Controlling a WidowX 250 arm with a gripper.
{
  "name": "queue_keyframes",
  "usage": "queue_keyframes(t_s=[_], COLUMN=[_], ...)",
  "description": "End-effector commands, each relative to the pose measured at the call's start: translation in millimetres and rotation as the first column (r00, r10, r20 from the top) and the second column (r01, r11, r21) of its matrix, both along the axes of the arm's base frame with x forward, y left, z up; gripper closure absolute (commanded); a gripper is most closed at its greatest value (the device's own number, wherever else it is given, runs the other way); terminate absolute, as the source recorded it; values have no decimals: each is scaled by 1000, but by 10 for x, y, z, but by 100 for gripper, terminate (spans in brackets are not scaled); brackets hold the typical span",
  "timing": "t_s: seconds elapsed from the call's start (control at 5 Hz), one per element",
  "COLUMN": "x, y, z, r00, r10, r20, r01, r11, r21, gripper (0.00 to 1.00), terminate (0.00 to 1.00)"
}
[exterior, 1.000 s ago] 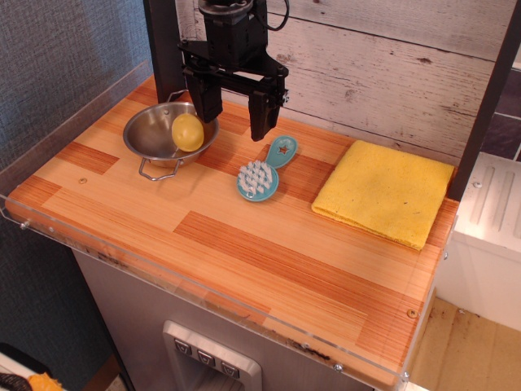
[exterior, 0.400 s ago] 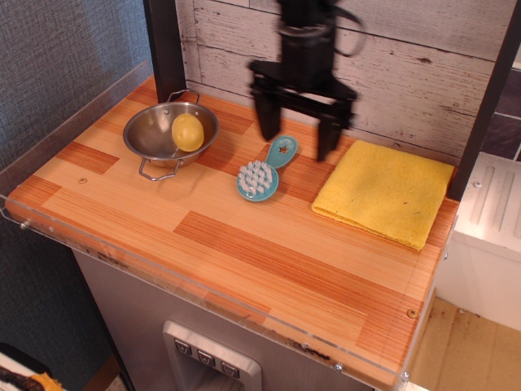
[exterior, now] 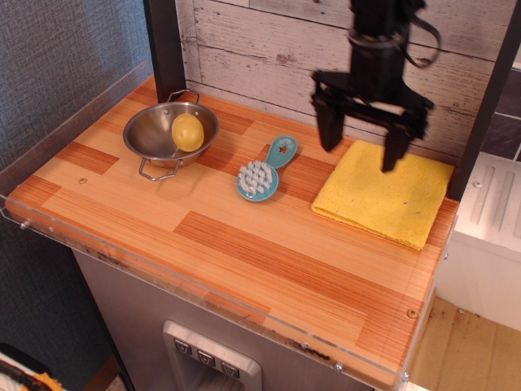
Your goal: Bring the yellow cloth on the front edge
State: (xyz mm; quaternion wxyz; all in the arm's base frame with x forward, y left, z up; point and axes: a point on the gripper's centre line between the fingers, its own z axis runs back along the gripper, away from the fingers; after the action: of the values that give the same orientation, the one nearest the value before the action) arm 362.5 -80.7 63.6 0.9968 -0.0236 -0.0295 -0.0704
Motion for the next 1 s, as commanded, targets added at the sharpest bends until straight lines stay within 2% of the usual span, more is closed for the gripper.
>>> queue_keyframes(t_s=[0.0,0.2,0.4,0.8], x=[146,154,140,-110], y=[-270,-293,-351,-435], z=[-169,-407,-582,-505], r00=[1000,1000,998,997], r10=[-16,-12,-32,-31], r20=[12,-7,-45,-65], r01=[16,13,36,32], r11=[1000,996,995,999], r21=[27,93,92,15], gripper=[0,0,0,0], terminate=[0,0,0,0])
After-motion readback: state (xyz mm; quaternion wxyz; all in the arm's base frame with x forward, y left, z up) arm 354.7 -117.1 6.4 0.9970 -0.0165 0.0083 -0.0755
